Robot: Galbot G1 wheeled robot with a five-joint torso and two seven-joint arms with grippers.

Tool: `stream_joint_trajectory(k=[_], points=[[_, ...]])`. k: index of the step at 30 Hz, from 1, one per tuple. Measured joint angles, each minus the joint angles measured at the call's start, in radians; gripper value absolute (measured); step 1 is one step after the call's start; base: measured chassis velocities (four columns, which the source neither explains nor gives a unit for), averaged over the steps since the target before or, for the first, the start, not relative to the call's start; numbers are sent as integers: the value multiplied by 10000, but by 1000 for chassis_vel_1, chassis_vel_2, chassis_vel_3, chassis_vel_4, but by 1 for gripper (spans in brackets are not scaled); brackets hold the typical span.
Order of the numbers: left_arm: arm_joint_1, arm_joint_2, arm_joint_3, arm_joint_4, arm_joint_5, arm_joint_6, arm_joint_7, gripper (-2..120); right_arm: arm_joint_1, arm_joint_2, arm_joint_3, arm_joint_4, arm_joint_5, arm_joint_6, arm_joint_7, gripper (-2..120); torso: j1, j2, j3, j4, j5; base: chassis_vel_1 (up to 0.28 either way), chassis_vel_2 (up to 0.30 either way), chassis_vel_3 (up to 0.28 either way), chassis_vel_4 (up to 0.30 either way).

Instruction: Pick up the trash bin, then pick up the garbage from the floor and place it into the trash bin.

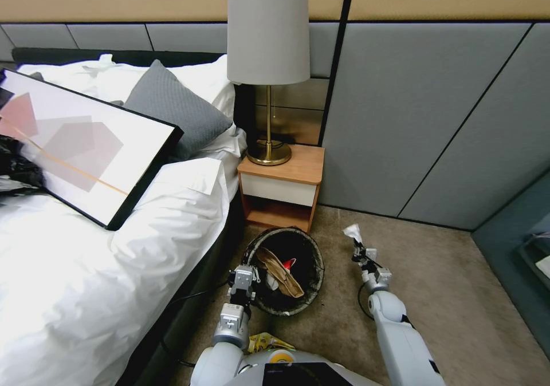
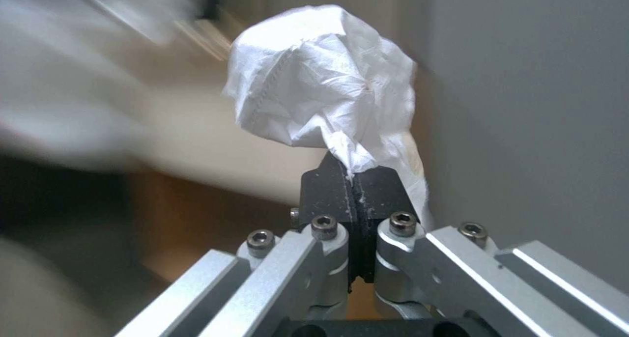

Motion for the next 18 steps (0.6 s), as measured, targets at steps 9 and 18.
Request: stream_joint_trajectory(k=[9,18], points=[[-34,23,89,46,2,0,-12,1,-1717,-116,-708,3536,1333,257,-3037,0,0,1,0,-3,-5,0,0,0,0],[-97,81,243,127,1,-10,-11,1,-3030,-289,-1827,3655,648,486,-3348,0,0,1,0,-3,-2,0,0,0,0]])
